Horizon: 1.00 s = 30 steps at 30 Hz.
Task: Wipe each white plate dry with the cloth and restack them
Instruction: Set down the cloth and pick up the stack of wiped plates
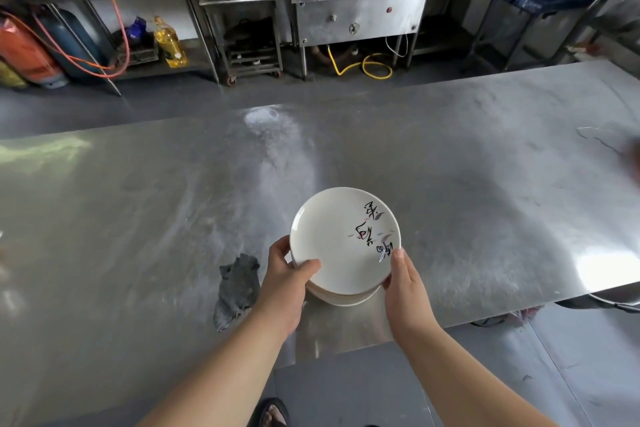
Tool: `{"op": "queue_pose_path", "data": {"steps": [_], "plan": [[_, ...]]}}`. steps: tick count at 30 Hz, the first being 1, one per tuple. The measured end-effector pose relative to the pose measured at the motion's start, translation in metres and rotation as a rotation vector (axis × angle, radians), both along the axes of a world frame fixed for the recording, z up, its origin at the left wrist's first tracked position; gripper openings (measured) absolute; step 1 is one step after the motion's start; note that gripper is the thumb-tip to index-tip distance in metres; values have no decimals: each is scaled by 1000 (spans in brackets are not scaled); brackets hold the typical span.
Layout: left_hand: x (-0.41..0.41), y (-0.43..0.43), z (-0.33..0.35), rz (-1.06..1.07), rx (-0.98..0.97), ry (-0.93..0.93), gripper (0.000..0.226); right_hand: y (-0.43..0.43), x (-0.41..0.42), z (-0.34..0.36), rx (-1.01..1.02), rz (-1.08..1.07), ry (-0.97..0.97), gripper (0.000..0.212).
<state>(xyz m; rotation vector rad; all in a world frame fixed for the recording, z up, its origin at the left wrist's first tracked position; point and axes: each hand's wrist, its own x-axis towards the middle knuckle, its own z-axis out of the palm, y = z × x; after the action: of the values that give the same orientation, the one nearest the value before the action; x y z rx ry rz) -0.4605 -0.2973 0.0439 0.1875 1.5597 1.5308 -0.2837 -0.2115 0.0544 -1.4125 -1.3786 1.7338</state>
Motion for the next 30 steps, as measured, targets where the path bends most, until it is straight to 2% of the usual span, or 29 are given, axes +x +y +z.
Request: {"op": "queue_pose_path", "data": {"steps": [5, 10, 14, 18, 30], "plan": [[2, -3, 2, -8, 14, 1, 78, -10, -1, 7, 24, -29, -4, 54], [4, -5, 11, -11, 52, 30, 76, -15, -3, 27, 93, -80, 9, 42], [4, -4, 24, 13, 100, 46, 75, -6, 0, 43, 203, -76, 16, 48], [6, -5, 38, 18, 124, 89, 75, 0, 0, 53, 227, -36, 93, 34], [14, -35, 65, -3, 166, 156, 83, -15, 22, 82, 247, 101, 145, 39]]}}
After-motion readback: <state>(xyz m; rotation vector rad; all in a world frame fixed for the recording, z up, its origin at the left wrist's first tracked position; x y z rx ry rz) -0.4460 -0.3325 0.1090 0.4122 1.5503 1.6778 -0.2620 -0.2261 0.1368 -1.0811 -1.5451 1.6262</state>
